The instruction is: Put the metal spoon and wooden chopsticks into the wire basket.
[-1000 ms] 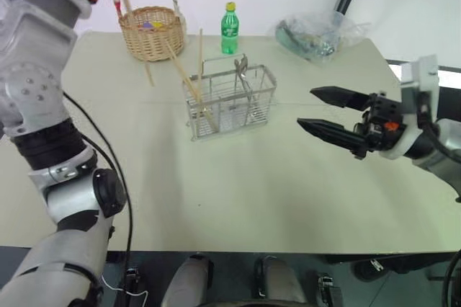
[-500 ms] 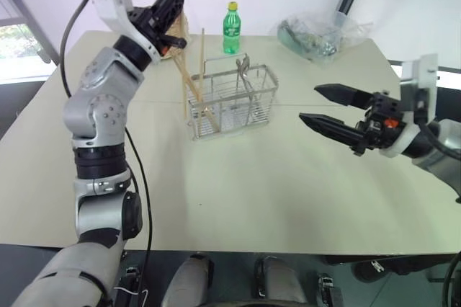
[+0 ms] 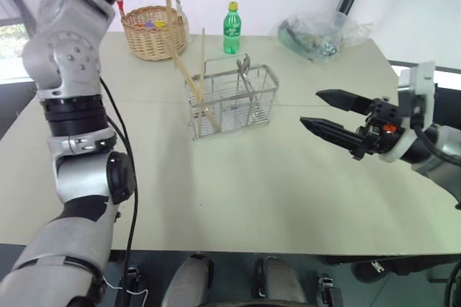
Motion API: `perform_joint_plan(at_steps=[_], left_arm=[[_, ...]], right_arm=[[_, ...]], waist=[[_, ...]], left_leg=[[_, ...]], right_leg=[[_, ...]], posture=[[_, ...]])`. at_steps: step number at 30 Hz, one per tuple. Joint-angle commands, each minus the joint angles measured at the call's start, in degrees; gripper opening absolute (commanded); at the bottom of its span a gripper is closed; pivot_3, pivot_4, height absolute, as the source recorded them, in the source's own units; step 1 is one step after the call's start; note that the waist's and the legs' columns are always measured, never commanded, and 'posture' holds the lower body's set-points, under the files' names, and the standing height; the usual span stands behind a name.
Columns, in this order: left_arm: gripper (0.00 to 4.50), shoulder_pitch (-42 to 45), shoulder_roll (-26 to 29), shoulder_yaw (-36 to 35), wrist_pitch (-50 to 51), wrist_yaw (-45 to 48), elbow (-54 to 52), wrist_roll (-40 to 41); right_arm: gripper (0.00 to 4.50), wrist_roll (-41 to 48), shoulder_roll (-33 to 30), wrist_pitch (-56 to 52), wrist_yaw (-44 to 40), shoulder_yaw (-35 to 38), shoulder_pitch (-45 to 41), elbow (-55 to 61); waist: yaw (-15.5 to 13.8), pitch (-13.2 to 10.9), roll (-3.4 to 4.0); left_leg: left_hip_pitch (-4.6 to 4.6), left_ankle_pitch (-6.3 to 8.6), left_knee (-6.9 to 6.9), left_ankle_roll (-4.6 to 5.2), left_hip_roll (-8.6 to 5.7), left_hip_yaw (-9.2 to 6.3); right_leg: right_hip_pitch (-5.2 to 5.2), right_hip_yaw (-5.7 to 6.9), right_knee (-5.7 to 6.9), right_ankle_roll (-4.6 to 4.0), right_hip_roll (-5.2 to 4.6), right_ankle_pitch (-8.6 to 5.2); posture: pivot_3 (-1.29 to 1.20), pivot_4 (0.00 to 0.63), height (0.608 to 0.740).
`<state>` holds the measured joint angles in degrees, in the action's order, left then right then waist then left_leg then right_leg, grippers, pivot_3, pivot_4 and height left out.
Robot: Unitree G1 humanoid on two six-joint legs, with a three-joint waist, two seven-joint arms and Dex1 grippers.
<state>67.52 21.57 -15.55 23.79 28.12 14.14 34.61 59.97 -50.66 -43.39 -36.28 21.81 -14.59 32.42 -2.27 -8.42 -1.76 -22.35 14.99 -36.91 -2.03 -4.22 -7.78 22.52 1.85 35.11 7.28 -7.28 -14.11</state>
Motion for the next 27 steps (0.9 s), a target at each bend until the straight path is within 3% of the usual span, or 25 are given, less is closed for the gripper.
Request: perform_joint_plan(at_steps=[1, 8, 13, 14, 21, 22, 24, 27], left_arm=[[0.02, -0.9, -2.3, 1.6, -4.7, 1.3, 0.7, -2.1], [0.02, -5.8, -6.5, 4.0, -13.1, 3.0, 6.6, -7.0], [0.02, -11.6, -8.9, 5.0, -11.9, 2.6, 4.9, -7.2], [0.85, -12.6, -9.2, 5.0, -11.4, 2.4, 4.1, -7.1], [4.19, -16.5, -9.2, 4.0, -5.8, -0.4, -3.7, -5.0], [4.39, -17.0, -8.0, 3.9, -3.4, 0.1, -5.7, -3.9], [4.39, -18.1, -4.2, 3.6, 2.1, 2.0, -10.3, -1.5], [4.39, -20.9, 6.2, 3.2, 10.6, 8.3, -17.1, 2.0]], right_arm=[[3.64, 1.5, -0.4, 0.6, 0.5, 2.7, -0.4, 1.8], [3.64, 3.8, -1.5, -0.7, 1.6, 3.7, -0.4, 2.5], [3.64, 4.1, -2.0, -1.0, 1.8, 4.2, -0.2, 2.3], [3.64, 4.1, -2.0, -1.0, 2.0, 4.0, -0.2, 2.2], [3.64, 2.4, -1.4, 0.1, 1.4, 2.0, -0.9, 0.9], [3.64, 1.5, -1.4, 0.5, 0.8, 1.4, -0.9, 0.5], [3.64, -0.4, -1.4, 1.4, -0.3, 0.4, -0.8, -0.5], [3.64, -3.9, -1.8, 3.1, -2.9, -1.2, -0.4, -2.1]], waist=[[0.1, 0.0, 0.0], [0.2, 0.0, 0.01], [0.1, 0.0, 0.01], [0.0, 0.0, 0.0], [0.0, 0.0, 0.0], [0.1, 0.0, 0.0], [0.3, 0.0, 0.01], [1.4, 0.0, 0.07]], left_leg=[[0.0, 0.0, 0.0, 0.0, 0.0, 0.0], [0.0, 0.0, 0.01, 0.0, 0.03, 0.02], [-0.01, 0.01, 0.0, 0.02, 0.02, 0.02], [-0.01, 0.01, 0.0, 0.02, 0.02, 0.02], [-0.04, 0.01, -0.01, 0.02, 0.02, 0.0], [-0.04, 0.01, -0.01, 0.02, 0.02, 0.01], [-0.02, 0.01, 0.01, 0.03, 0.04, 0.01], [0.0, 0.02, 0.05, 0.02, 0.08, 0.03]], right_leg=[[0.0, 0.0, 0.0, 0.0, 0.0, 0.0], [0.04, 0.0, 0.01, 0.0, 0.01, 0.0], [0.02, 0.0, -0.01, 0.0, 0.0, 0.0], [0.02, 0.0, -0.01, 0.0, -0.01, 0.0], [0.03, 0.0, -0.02, 0.0, -0.01, 0.0], [0.03, 0.0, -0.02, 0.0, -0.01, 0.0], [0.04, 0.0, -0.01, -0.01, 0.0, 0.0], [0.09, -0.01, 0.02, -0.02, 0.07, -0.01]], posture=[[0.0, 0.15, 0.674], [0.0, 0.15, 0.674], [0.0, 0.15, 0.674], [0.0, 0.15, 0.674], [0.0, 0.15, 0.674], [0.0, 0.15, 0.674], [0.0, 0.15, 0.674], [0.0, 0.15, 0.674]])
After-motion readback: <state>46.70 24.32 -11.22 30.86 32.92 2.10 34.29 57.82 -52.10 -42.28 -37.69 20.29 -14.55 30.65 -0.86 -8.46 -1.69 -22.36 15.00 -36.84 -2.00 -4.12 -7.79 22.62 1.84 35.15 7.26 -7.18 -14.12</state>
